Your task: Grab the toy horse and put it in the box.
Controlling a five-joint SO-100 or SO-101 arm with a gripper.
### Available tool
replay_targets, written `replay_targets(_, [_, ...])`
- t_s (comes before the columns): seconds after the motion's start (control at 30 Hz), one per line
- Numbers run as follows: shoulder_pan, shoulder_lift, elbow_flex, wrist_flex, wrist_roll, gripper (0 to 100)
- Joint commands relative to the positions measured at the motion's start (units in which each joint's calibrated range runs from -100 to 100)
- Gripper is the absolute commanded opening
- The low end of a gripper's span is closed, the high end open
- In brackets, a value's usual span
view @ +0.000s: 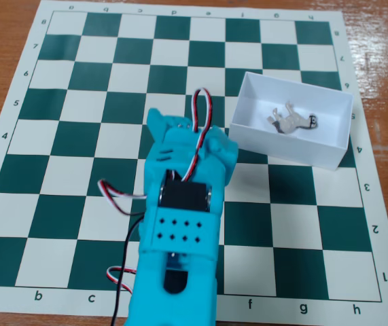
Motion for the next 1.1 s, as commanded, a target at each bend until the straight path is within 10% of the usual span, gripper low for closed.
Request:
replay_targets(0.0, [-1.46,-11.41,8.20,4.27,0.27,37])
replay_targets(0.53, [-2.82,-33.18,21.12,40.73,0.32,36])
replay_targets(1.07, [-6.61,-33.09,21.12,40.73,0.12,36])
